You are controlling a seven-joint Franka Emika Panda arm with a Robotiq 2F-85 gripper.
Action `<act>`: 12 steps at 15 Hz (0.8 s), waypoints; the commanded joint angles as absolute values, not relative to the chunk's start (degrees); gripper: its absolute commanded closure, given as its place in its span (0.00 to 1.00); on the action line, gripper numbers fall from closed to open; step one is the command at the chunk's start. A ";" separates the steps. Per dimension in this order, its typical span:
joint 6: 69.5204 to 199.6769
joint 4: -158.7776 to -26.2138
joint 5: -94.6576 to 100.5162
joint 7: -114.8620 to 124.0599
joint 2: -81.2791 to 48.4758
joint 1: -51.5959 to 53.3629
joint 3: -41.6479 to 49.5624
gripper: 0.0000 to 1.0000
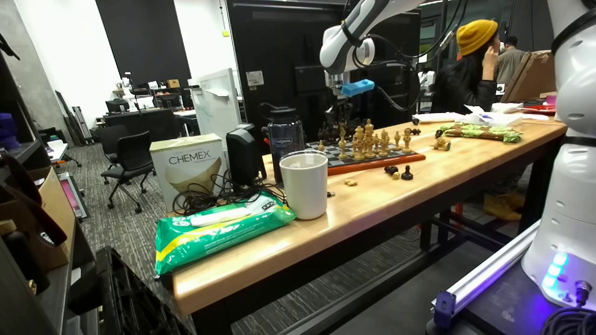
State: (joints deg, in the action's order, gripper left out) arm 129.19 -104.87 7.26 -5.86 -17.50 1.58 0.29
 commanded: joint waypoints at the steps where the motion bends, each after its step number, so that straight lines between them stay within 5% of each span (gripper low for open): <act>1: 127.17 -106.28 10.09 -4.04 -14.02 2.47 0.30 0.93; 12: 124.32 -114.67 11.61 -1.63 -0.82 3.67 -1.38 0.93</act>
